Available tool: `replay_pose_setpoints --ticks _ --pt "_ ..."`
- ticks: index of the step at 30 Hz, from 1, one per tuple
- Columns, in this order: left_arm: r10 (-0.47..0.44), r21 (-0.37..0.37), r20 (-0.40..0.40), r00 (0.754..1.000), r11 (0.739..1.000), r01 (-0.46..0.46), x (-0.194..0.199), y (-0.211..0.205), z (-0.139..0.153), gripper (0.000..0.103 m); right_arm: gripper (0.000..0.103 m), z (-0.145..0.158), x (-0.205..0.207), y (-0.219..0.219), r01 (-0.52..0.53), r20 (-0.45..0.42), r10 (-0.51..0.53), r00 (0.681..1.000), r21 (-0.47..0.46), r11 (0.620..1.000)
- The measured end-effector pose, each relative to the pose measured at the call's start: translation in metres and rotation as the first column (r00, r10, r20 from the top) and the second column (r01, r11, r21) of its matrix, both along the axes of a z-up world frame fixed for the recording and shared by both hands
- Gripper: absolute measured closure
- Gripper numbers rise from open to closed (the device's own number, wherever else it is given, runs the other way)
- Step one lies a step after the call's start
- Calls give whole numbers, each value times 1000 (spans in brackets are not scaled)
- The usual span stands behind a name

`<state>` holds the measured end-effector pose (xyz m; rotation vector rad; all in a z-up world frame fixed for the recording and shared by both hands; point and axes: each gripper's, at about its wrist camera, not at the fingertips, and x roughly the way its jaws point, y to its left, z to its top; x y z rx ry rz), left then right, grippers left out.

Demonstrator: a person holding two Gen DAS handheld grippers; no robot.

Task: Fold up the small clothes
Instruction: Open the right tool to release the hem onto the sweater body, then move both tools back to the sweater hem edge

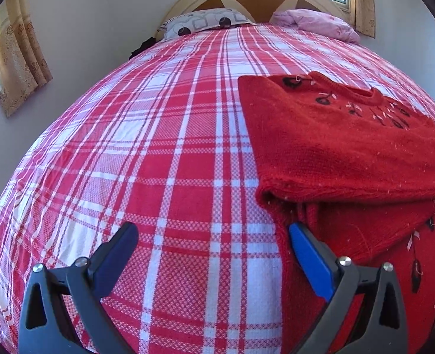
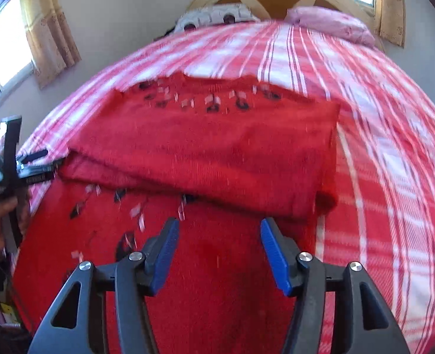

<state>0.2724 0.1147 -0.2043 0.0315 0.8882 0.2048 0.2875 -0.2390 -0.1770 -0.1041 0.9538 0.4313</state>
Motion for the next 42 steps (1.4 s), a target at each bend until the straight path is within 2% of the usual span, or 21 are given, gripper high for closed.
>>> replay_pose_setpoints --ticks 2,5,11,14,17,21,27,37,42 --pt "1 -5 0 1000 1000 -1 0 0 0 0 44 -1 -3 -6 3 12 -3 1000 27 1000" --pt "-3 -15 -4 1000 1000 3 0 0 -1 0 44 -3 1 -11 27 -15 -26 1000 73 997" --pt "-1 -11 -2 1000 1000 1 -7 -1 3 0 44 7 -12 -9 42 -8 -42 999 35 998" --pt "-23 -41 30 999 999 24 -28 -6 11 0 44 9 -25 -14 28 2 -29 1000 27 999" --pt "-56 -40 35 998 998 57 -49 -13 12 0 44 9 -39 -21 47 15 -47 999 4 999" --pt "-94 -61 40 995 994 96 -80 -21 14 0 44 12 -64 -29 44 19 -45 999 26 999" --pt "-153 -43 32 988 987 154 -114 -35 12 0 44 8 -92 -30 39 31 -39 999 1 999" --pt "-222 -90 20 975 971 223 -169 -47 16 0 44 14 -152 -53 77 6 -78 997 40 996" --pt "-239 -141 13 971 961 238 -190 -46 20 7 44 8 -174 -74 127 -50 -123 991 85 988"
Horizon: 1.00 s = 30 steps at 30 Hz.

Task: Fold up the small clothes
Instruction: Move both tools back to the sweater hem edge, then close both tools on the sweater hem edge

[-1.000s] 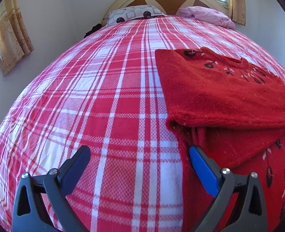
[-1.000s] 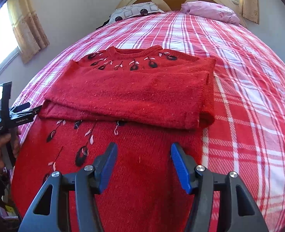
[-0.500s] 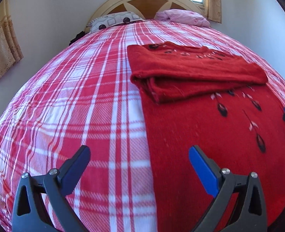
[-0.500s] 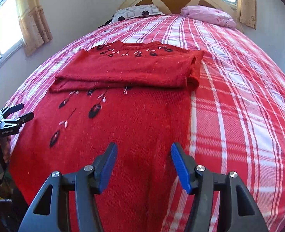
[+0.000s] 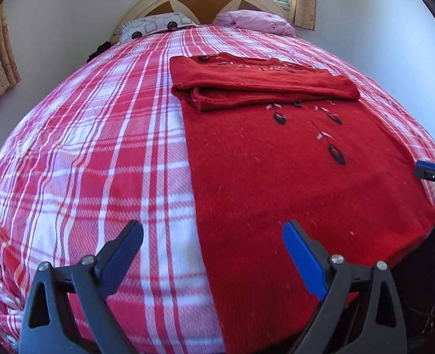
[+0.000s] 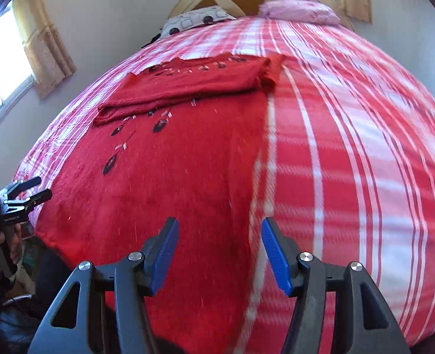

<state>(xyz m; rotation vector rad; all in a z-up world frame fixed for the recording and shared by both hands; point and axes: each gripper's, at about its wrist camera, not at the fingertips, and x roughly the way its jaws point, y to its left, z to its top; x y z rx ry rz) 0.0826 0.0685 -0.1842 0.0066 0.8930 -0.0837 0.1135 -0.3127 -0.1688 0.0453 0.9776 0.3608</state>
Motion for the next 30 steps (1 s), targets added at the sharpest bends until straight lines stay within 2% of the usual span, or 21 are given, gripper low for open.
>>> replay_pose_setpoints --ticks 2,6,11,17,22,29,30 --pt "-9 -22 -7 1000 1000 9 -8 1 2 12 44 -2 -8 -5 9 -7 -9 1000 2 1000" --pt "-11 -49 -15 1000 999 10 -22 3 3 12 44 -8 -24 -15 21 -34 -19 999 46 999" --pt "-8 -93 -58 998 996 3 -35 5 -6 21 44 -13 -45 -14 8 -46 -4 999 85 996" --pt "-5 -130 -88 996 991 -6 -51 6 -14 23 47 -17 -61 -15 -7 -54 13 998 110 994" --pt "-11 -131 -84 996 991 -1 -55 2 -16 23 55 -18 -62 -20 2 -54 4 999 119 993" --pt "-32 -191 -94 995 982 13 -60 2 -14 45 64 -20 -61 -23 5 -64 6 998 160 987" --pt "-30 -186 -95 995 982 12 -60 1 -14 45 65 -20 -61 -22 3 -66 7 998 163 987"
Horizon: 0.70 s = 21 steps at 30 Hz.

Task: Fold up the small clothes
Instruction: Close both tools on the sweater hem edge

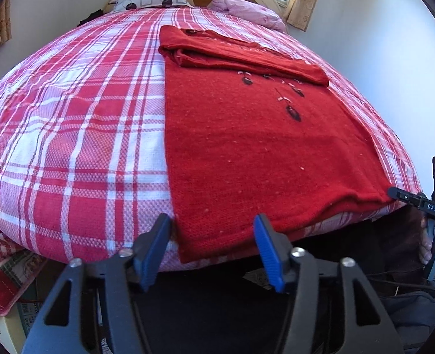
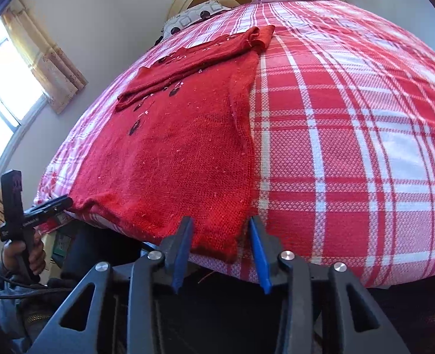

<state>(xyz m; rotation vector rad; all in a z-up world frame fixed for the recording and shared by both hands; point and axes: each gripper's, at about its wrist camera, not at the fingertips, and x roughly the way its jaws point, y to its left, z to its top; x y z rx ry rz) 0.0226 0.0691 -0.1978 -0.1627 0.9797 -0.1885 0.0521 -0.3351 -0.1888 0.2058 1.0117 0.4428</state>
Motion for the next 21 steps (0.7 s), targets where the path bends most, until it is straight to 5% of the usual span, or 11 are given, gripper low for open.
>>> replay_pose_setpoints --ticks 6,13,16,18,19,21 --pt "7 -9 -18 1000 1000 -7 1 3 -1 46 72 -3 -1 -2 -7 -19 8 1000 37 999" --pt "25 -1 -23 999 1000 -25 1 7 -1 64 79 -5 -2 -2 -13 -23 15 1000 52 999" --pt "27 -12 -18 999 1000 -28 1 8 -2 64 91 -5 -4 -1 -14 -11 15 1000 56 998" --pt "36 -27 -12 999 999 -36 1 11 -2 79 94 -4 -4 -2 -13 3 13 1000 63 998" --pt "31 -44 -8 999 999 -32 1 12 -1 95 94 -3 -5 -3 -12 11 11 1000 73 997" --pt "26 -85 -16 1000 996 -27 1 15 0 95 94 1 -5 -5 -12 28 9 1000 91 996"
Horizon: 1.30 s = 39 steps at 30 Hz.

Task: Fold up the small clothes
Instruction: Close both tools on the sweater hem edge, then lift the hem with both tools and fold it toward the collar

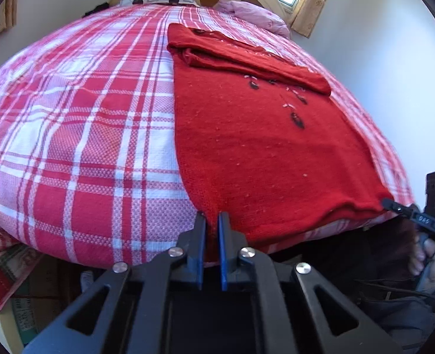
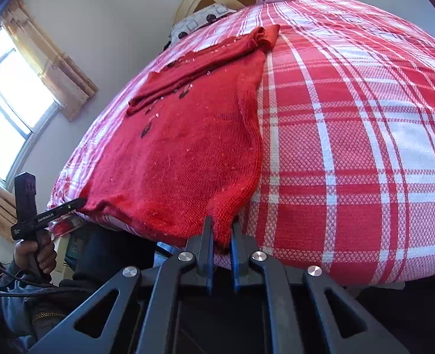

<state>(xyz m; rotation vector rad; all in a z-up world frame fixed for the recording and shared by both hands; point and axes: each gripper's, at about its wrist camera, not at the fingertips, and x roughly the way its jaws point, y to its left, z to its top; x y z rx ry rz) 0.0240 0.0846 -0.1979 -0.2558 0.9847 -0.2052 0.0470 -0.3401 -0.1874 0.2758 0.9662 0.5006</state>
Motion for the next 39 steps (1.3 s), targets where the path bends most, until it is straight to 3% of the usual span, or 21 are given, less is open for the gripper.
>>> replay_pose_setpoints --ticks 5,13,22,32,39 --pt "-9 -62 18 1000 998 10 -1 0 4 96 95 12 -3 -3 -6 49 3 999 61 998" --pt "-7 -142 134 991 989 27 -4 6 32 97 95 27 -4 -9 -16 101 -2 995 178 984" --pt "33 -234 142 989 972 1 17 28 39 98 95 50 13 -15 -5 149 -33 988 251 968" --pt "54 -243 230 972 970 4 51 34 71 98 95 84 69 -12 17 194 -78 978 299 954" --pt "74 -244 260 963 970 -9 84 44 85 98 95 110 110 2 5 221 -68 973 271 962"
